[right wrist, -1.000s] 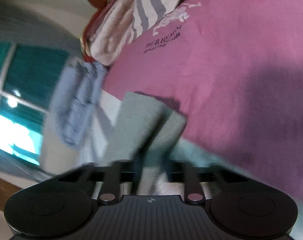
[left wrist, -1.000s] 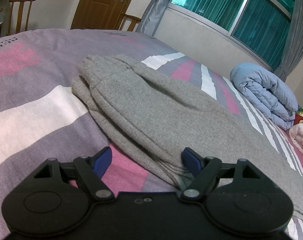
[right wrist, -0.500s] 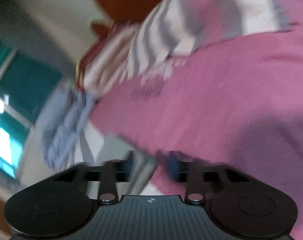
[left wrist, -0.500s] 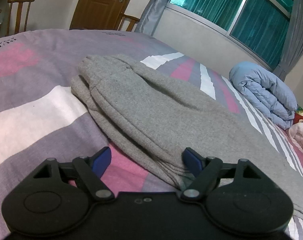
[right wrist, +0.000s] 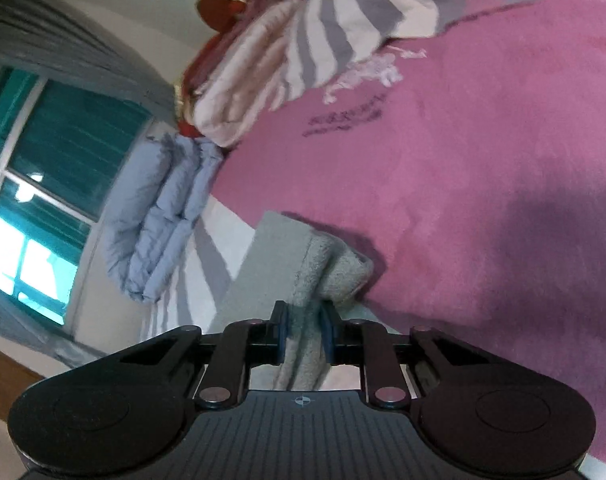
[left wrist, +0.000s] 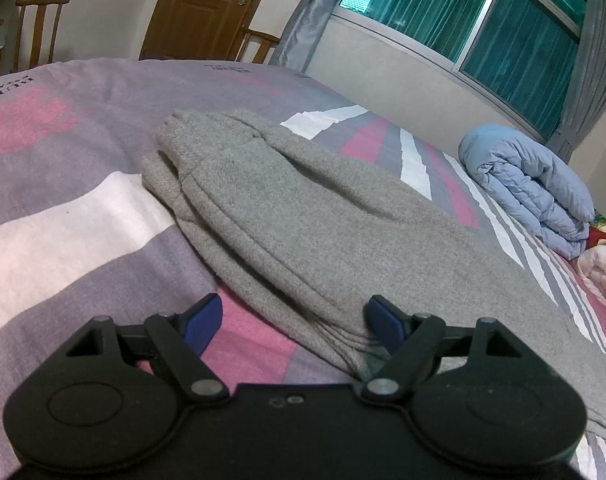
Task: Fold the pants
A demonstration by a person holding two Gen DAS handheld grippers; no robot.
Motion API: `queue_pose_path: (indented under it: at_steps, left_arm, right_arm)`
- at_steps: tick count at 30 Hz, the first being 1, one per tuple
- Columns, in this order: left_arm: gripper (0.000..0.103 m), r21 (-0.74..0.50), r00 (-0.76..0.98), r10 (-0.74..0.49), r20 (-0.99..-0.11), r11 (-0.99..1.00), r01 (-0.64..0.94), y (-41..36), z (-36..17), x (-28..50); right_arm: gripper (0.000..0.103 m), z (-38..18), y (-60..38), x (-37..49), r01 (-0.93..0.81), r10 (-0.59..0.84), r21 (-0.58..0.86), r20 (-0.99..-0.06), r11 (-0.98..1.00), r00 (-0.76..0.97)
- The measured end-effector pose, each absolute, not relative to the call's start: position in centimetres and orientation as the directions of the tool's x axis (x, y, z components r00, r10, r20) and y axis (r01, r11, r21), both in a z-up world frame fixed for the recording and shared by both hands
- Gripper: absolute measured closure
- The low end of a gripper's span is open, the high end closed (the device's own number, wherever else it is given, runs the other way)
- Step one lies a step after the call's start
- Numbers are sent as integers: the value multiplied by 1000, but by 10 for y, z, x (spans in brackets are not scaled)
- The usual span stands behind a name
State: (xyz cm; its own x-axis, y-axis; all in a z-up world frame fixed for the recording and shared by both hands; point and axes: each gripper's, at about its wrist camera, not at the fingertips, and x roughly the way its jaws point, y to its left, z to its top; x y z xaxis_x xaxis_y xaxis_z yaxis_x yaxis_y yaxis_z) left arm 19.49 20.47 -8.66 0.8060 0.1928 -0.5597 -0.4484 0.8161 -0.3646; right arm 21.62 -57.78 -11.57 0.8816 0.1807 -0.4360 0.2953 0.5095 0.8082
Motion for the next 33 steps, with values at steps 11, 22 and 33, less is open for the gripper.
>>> queue_pose_path:
  at_steps: [11, 22, 33]
  left_arm:
    - [29, -365, 806, 192, -560, 816, -448, 204, -86, 195]
    - [31, -358, 833, 265, -486, 809, -466, 207, -67, 177]
    - [49, -389, 814, 211, -541, 795, -465, 284, -52, 205]
  right_arm:
    - [103, -101, -578, 191, 280, 85, 768, -397, 576, 914]
    - [102, -75, -532, 184, 99, 288, 724, -391, 683, 874]
    - [102, -48, -332, 259, -262, 595, 624, -413, 736, 689]
